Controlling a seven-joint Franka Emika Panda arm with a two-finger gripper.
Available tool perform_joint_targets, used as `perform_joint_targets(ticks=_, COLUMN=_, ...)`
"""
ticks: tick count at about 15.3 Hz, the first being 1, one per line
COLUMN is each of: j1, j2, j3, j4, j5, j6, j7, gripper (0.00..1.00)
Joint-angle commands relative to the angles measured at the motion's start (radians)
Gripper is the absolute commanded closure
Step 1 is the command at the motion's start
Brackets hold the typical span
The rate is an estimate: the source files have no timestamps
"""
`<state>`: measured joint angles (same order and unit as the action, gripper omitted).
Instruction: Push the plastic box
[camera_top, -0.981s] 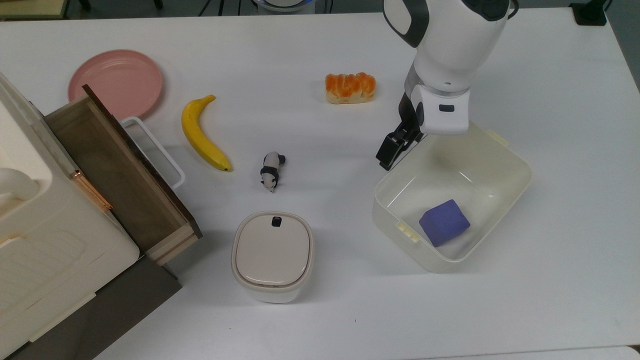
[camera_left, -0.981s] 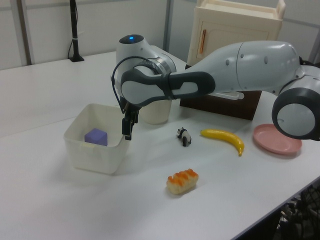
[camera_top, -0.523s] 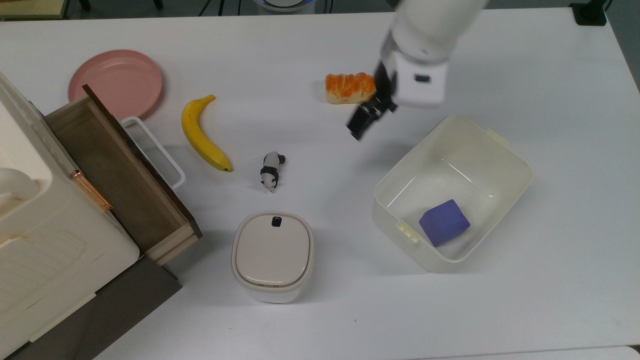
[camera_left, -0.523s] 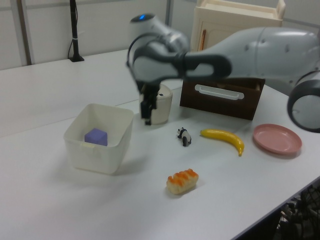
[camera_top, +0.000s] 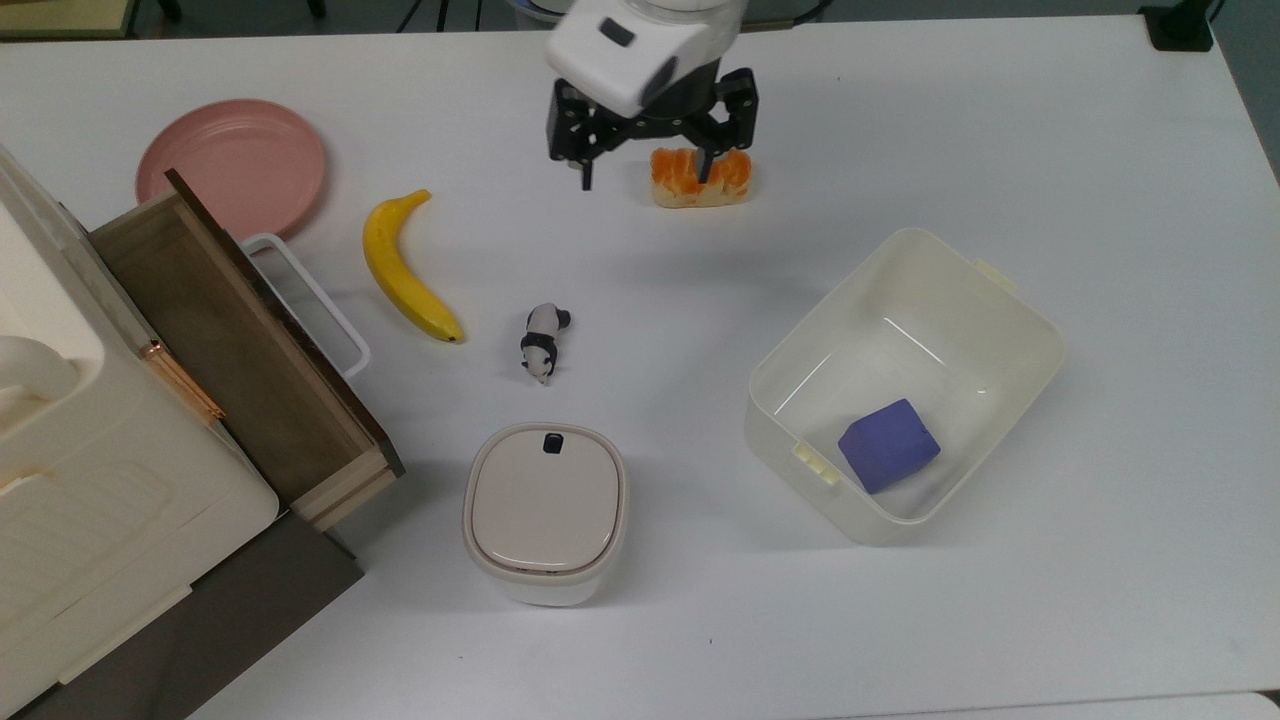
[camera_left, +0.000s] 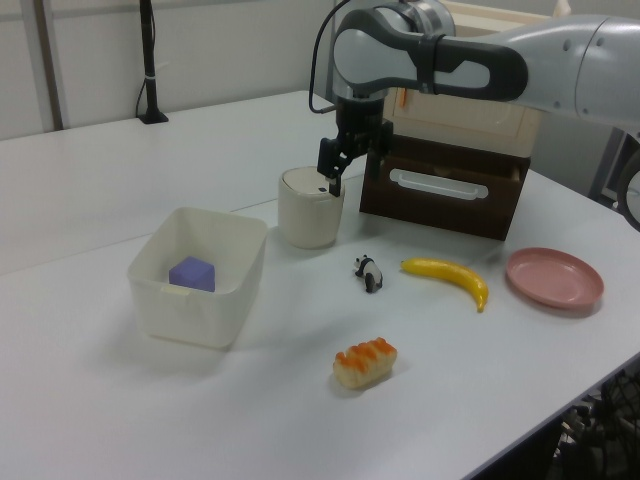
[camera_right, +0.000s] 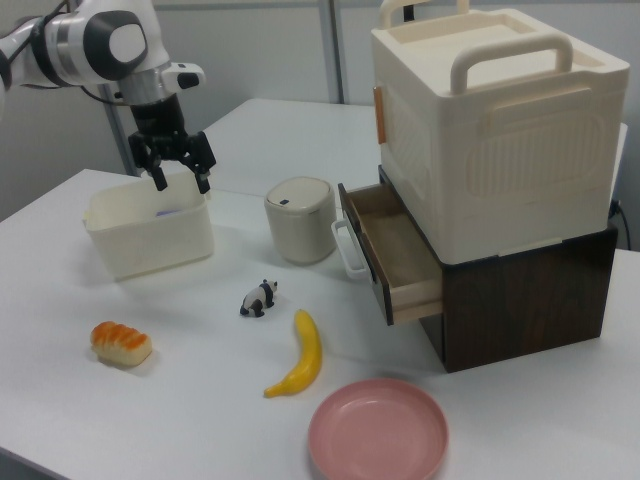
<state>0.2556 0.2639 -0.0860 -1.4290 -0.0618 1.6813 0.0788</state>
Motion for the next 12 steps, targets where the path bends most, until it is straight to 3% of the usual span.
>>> perform_joint_targets(ticks=1, j1=-0.061, j2=-0.032, j3=0.000, j4=-0.038, j5=0.062, j6=-0.003, j7=0.076, gripper=0.00)
perform_joint_targets(ticks=4, j1=-0.130, j2=-0.028, j3=0.002, j4=-0.027, j5=0.088, j6=0.011, j7=0.076, gripper=0.00)
perform_joint_targets(ticks=12, j1=-0.188, j2=-0.026, j3=-0.001, j4=-0.027, j5=0.082, j6=0.055, j7=0.076, gripper=0.00)
